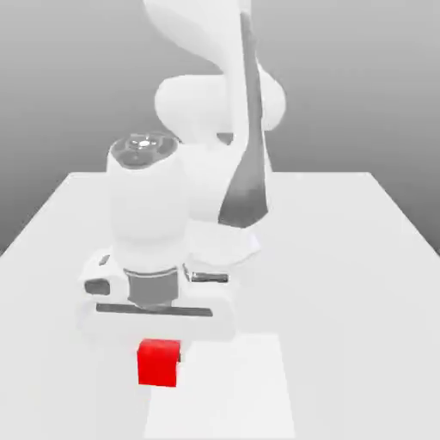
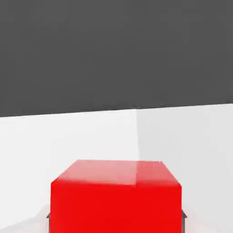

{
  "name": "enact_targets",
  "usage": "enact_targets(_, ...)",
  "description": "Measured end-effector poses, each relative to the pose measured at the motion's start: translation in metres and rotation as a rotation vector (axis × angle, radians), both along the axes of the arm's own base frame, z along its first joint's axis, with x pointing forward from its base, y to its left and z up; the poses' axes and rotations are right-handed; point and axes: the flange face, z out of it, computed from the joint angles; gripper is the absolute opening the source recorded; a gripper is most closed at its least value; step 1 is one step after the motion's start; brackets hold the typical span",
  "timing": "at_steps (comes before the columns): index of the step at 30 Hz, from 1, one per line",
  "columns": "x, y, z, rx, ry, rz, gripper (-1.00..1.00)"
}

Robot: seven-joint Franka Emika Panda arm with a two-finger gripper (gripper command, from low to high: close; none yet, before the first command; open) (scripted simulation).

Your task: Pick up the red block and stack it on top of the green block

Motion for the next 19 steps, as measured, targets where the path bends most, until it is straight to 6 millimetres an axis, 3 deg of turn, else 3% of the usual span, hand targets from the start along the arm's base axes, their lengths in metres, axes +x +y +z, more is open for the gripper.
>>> enact_targets(3,-0.049,-0.040,0.011,-0.003,0.003,-0.023,-1.00)
enact_targets(8,-0.129,-0.070,0.020,0.012,-0.001,-0.018,-1.00)
enact_targets(10,-0.140,-0.073,0.011,0.018,-0.005,-0.019,-1.00)
enact_targets(16,-0.142,-0.072,-0.036,0.021,-0.007,-0.013,-1.00)
enact_targets(17,-0.143,-0.071,-0.043,0.020,-0.005,-0.011,1.00)
enact_targets(19,-0.139,-0.066,-0.043,0.020,-0.005,0.007,1.00)
